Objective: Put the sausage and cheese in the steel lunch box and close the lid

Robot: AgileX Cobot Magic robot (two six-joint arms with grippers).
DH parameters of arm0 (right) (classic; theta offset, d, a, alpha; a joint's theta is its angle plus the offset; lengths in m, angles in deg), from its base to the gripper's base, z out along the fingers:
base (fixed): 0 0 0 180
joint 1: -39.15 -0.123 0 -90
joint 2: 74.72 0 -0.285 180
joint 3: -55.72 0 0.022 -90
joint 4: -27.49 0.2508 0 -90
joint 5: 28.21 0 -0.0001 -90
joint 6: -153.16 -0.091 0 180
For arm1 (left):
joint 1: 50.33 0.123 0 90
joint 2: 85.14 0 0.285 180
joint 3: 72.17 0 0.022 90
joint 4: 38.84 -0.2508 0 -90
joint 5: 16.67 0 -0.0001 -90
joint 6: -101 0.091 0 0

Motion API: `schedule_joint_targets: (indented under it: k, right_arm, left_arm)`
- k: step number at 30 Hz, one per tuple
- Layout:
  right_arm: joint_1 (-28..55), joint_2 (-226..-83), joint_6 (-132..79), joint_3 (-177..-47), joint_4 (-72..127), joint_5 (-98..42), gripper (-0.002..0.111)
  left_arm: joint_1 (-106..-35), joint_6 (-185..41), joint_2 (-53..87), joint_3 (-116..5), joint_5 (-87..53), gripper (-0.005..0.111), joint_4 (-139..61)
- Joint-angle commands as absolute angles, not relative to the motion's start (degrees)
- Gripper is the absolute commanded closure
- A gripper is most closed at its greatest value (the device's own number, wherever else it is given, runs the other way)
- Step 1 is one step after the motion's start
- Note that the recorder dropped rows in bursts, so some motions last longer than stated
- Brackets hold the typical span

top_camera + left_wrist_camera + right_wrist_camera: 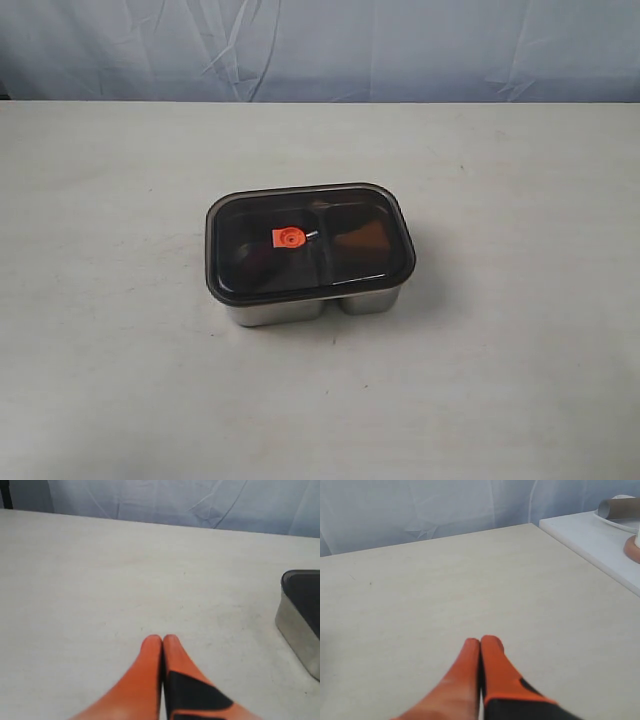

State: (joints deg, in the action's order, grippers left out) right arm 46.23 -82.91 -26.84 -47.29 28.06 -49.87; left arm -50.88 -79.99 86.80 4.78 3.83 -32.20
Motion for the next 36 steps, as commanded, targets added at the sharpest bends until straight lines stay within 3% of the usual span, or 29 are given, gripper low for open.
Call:
schedule_joint_targets:
  k: [1,36]
  right_arm:
    - [46.5,-82.5,-26.8,-47.1,28.2,-49.1,0.109]
    - [46.5,-82.5,-26.8,-47.1,28.2,-49.2,0.109]
  left_arm:
    - [-51.1,-80.3,87.1,5.1,-6.2,0.107,-35.2]
    - [-52.3,-80.1,87.1,5.1,-6.1,0.107,-40.0]
